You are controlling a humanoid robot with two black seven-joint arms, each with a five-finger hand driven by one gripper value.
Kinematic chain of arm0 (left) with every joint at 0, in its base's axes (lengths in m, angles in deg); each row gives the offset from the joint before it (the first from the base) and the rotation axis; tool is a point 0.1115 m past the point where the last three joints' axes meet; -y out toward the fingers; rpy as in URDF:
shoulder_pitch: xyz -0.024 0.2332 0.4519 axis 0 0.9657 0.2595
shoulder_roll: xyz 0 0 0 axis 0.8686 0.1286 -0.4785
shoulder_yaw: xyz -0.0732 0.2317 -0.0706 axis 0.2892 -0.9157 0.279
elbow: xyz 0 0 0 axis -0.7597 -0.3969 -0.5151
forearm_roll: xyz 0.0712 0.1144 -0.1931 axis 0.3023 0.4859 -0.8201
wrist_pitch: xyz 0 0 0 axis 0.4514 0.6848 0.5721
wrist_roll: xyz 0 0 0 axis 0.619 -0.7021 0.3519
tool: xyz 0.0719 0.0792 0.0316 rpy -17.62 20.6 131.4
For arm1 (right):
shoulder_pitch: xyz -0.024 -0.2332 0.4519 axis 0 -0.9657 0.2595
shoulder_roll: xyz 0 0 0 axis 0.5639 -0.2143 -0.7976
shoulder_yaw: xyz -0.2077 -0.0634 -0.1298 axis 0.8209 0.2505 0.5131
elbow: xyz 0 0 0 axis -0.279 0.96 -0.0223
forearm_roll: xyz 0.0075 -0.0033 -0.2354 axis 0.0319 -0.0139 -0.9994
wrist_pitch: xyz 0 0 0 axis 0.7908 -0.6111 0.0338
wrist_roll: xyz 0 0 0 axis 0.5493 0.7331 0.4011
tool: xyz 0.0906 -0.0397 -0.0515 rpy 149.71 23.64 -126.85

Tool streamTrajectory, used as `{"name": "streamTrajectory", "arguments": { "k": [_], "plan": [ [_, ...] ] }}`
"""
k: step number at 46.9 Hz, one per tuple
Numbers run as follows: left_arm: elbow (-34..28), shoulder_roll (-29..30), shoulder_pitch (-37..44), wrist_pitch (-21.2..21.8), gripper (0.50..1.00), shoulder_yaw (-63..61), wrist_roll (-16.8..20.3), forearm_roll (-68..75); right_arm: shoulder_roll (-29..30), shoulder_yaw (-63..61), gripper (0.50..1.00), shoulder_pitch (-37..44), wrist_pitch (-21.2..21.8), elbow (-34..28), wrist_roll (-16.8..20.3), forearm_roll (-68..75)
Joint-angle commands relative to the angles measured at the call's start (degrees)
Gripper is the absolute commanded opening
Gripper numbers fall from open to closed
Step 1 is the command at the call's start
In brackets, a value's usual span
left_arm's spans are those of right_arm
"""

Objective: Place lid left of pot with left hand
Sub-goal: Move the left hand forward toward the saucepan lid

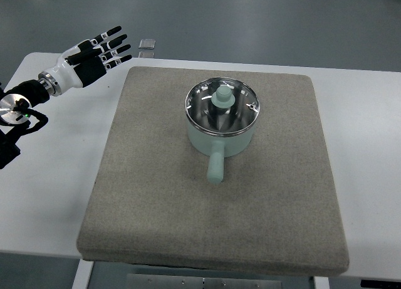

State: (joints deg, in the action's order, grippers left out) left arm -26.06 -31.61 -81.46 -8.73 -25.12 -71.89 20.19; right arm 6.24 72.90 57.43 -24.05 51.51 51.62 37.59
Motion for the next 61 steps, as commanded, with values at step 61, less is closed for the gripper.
{"name": "streamTrajectory", "arguments": {
  "k": [61],
  "plan": [
    [10.4, 2.2, -11.4, 0.0, 0.994, -1.1, 0.0, 37.9, 0.0, 0.0, 0.924, 0.0, 0.0, 0.0, 0.0, 0.0]
  ]
}}
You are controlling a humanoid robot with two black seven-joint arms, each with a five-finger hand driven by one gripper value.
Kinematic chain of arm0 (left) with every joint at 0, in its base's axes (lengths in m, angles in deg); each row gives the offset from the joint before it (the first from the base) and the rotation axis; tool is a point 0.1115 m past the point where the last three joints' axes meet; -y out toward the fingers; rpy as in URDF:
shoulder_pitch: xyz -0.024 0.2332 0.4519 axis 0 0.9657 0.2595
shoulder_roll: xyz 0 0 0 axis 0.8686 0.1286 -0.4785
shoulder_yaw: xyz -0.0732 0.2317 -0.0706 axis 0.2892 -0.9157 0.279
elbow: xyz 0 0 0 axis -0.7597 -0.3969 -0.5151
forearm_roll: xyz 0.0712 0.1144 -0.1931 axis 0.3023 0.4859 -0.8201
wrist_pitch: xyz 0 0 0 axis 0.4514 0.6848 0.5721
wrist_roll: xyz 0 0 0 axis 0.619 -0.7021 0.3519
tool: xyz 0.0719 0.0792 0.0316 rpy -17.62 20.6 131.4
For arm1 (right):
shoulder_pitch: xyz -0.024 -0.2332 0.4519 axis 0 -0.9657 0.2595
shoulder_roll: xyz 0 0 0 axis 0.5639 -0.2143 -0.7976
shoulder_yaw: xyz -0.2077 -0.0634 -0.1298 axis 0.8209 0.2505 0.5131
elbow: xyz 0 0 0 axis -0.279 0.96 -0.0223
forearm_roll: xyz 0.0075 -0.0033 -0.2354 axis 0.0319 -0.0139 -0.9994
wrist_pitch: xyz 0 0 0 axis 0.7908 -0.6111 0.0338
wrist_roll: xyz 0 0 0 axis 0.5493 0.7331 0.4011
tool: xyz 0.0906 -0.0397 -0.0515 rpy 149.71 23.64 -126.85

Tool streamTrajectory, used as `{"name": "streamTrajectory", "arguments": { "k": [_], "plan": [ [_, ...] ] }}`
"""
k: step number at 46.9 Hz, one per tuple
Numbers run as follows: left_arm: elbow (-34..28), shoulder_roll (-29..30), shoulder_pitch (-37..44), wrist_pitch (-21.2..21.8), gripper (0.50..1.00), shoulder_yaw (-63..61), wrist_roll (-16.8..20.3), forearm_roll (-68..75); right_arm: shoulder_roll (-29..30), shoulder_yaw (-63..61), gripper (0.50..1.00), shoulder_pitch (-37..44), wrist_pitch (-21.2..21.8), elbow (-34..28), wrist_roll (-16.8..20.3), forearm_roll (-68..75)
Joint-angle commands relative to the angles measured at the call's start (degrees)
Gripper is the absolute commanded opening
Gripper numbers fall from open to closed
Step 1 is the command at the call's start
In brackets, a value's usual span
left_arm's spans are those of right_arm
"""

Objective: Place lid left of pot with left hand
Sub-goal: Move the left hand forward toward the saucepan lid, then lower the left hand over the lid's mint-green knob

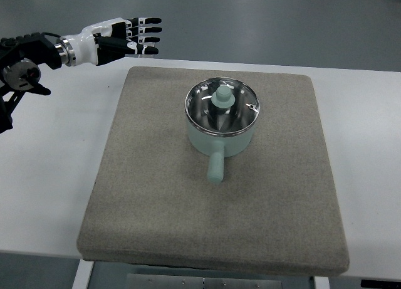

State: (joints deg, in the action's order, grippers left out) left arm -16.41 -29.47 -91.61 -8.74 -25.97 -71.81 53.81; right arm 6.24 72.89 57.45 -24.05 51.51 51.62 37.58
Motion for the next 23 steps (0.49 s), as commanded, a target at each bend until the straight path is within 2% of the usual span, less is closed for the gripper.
{"name": "streamTrajectory", "arguments": {
  "k": [1, 23],
  "plan": [
    [1.2, 0.1, -1.5, 0.0, 0.994, -0.2, -0.1, 6.1, 0.0, 0.1, 0.924, 0.0, 0.0, 0.0, 0.0, 0.0],
    [17.4, 0.0, -5.3, 0.0, 0.994, -0.3, -0.1, 35.8, 0.0, 0.0, 0.924, 0.0, 0.0, 0.0, 0.0, 0.0]
  ]
}}
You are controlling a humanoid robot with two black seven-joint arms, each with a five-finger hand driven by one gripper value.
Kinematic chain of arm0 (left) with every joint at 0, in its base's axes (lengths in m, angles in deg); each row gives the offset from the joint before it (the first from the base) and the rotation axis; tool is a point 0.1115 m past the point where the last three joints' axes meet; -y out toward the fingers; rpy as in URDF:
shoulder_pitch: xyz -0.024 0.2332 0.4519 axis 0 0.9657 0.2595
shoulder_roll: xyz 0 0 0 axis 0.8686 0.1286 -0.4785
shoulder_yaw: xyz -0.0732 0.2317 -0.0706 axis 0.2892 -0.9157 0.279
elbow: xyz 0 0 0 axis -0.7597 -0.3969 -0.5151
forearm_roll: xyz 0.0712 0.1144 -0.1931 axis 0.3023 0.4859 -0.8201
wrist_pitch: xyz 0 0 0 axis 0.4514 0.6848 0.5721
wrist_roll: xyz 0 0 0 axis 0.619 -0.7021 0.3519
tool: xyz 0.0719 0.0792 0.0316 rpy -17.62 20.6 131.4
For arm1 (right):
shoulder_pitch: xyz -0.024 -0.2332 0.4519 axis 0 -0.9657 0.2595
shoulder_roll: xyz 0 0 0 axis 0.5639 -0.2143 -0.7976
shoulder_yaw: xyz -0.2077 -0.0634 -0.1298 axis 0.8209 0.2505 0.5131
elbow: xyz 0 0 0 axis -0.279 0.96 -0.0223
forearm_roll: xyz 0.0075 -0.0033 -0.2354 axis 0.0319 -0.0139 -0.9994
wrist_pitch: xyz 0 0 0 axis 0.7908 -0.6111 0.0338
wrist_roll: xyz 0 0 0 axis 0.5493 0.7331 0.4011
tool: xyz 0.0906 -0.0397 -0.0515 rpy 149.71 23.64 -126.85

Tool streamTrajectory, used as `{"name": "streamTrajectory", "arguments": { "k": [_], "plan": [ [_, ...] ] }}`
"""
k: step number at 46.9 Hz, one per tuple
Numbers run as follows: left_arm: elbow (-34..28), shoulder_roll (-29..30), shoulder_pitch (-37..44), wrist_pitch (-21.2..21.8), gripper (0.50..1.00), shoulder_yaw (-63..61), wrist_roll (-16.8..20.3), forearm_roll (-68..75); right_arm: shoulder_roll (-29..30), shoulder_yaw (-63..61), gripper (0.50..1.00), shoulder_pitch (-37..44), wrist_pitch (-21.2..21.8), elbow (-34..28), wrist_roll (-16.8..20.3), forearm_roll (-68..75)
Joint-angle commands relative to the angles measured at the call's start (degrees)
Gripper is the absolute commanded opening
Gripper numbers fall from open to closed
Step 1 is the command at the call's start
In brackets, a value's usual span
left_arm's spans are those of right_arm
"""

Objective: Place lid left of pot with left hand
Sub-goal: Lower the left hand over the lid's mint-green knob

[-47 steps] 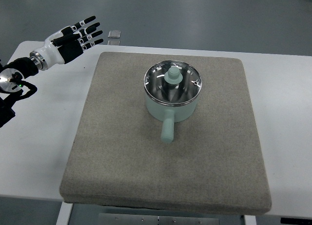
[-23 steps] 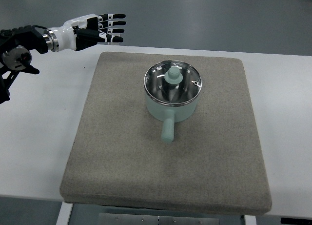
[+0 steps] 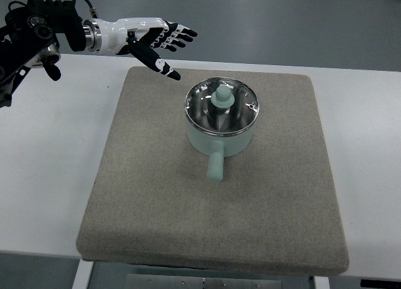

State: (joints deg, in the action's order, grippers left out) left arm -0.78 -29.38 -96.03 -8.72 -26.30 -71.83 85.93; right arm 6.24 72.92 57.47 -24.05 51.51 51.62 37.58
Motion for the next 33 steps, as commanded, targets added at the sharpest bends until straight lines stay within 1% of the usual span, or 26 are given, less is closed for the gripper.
{"name": "streamTrajectory", "arguments": {
  "k": [1, 6, 14, 26, 33],
  "plan": [
    [2.4, -0.2, -1.3, 0.0, 0.994, 0.0, 0.0, 5.0, 0.0, 0.0, 0.924, 0.0, 0.0, 0.0, 0.0, 0.0],
    [6.4, -0.4, -2.9, 0.0, 0.994, 0.0, 0.0, 10.6, 0.0, 0.0, 0.924, 0.0, 0.0, 0.0, 0.0, 0.0],
    [9.2, -1.4, -4.2, 0.0, 0.994, -0.8, 0.0, 19.0, 0.0, 0.0, 0.924, 0.0, 0.0, 0.0, 0.0, 0.0],
    [8.3, -7.9, -4.2, 0.0, 0.996, -1.6, 0.0, 29.3, 0.0, 0.0, 0.924, 0.0, 0.0, 0.0, 0.0, 0.0],
    [8.3, -8.9, -4.6, 0.0, 0.994, -3.0, 0.0, 29.8, 0.0, 0.0, 0.924, 0.0, 0.0, 0.0, 0.0, 0.0]
  ]
}}
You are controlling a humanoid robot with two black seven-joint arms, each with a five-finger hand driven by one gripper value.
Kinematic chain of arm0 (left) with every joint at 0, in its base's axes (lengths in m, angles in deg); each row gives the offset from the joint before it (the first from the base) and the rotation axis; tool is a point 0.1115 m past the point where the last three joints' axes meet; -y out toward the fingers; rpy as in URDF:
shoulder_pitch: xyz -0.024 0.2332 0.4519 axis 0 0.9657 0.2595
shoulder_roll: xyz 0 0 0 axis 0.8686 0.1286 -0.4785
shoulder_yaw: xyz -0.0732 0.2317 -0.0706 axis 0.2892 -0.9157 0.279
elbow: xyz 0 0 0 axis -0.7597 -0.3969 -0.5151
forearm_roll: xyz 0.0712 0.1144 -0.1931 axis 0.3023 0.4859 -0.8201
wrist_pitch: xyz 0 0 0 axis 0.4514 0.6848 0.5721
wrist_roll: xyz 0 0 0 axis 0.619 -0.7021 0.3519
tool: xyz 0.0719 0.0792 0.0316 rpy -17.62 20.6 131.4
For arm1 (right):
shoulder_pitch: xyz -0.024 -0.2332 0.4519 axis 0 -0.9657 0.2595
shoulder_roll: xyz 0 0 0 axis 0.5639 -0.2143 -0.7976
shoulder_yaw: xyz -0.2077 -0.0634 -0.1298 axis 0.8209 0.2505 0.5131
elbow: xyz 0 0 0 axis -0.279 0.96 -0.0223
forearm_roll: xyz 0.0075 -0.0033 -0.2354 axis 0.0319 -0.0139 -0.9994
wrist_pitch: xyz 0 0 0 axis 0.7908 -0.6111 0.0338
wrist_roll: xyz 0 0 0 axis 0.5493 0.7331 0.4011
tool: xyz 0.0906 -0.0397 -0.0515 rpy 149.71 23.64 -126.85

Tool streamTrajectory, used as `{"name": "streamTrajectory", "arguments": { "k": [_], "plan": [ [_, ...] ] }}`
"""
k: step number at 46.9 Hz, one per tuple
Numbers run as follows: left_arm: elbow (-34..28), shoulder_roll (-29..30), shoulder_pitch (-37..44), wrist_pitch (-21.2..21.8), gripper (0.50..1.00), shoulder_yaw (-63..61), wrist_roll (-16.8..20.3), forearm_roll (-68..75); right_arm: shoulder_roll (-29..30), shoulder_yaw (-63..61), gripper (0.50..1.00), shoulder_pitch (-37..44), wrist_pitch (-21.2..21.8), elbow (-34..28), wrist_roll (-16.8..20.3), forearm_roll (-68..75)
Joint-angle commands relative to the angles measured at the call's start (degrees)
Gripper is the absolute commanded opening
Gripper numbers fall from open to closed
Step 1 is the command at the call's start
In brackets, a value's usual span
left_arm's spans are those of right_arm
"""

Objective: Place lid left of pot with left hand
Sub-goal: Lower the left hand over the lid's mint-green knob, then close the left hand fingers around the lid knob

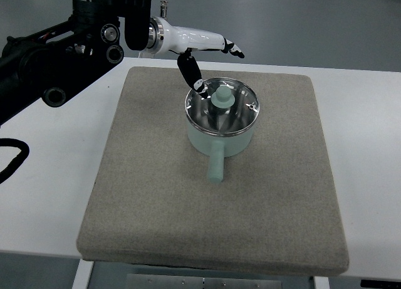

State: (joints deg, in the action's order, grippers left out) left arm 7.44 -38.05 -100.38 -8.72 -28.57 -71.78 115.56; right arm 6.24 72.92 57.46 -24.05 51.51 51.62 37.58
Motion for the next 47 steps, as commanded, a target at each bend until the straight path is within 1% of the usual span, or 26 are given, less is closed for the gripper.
{"name": "streamTrajectory", "arguments": {
  "k": [1, 10, 24, 33, 36, 38, 41, 42, 47],
  "plan": [
    [0.1, -0.2, -0.4, 0.0, 0.994, -1.1, 0.0, 0.2, 0.0, 0.0, 0.924, 0.0, 0.0, 0.0, 0.0, 0.0],
    [0.2, -0.2, -2.6, 0.0, 0.994, -6.1, 0.0, 0.3, 0.0, 0.0, 0.924, 0.0, 0.0, 0.0, 0.0, 0.0],
    [0.1, -1.2, -3.6, 0.0, 0.994, -8.0, 0.0, 2.9, 0.0, 0.0, 0.924, 0.0, 0.0, 0.0, 0.0, 0.0],
    [-0.5, -3.1, -3.6, 0.0, 0.979, -8.0, 0.0, 3.3, 0.0, 0.0, 0.924, 0.0, 0.0, 0.0, 0.0, 0.0],
    [-0.7, -3.7, -3.6, 0.0, 0.966, -8.0, 0.0, 3.3, 0.0, 0.0, 0.924, 0.0, 0.0, 0.0, 0.0, 0.0],
    [-0.7, -3.9, -3.6, 0.0, 0.943, -8.1, -0.1, 3.3, 0.0, 0.0, 0.924, 0.1, 0.0, 0.0, 0.0, 0.0],
    [-0.7, -4.2, -3.6, 0.0, 0.924, -8.1, -0.1, 3.4, 0.0, 0.0, 0.924, 0.0, 0.0, 0.0, 0.0, 0.0],
    [-0.7, -4.2, -3.6, 0.0, 0.902, -8.2, -0.1, 3.4, 0.0, 0.0, 0.924, 0.0, 0.0, 0.0, 0.0, 0.0],
    [-0.8, -4.3, -3.6, 0.0, 0.849, -8.3, -0.2, 3.7, 0.0, 0.0, 0.924, 0.0, 0.0, 0.0, 0.0, 0.0]
  ]
}}
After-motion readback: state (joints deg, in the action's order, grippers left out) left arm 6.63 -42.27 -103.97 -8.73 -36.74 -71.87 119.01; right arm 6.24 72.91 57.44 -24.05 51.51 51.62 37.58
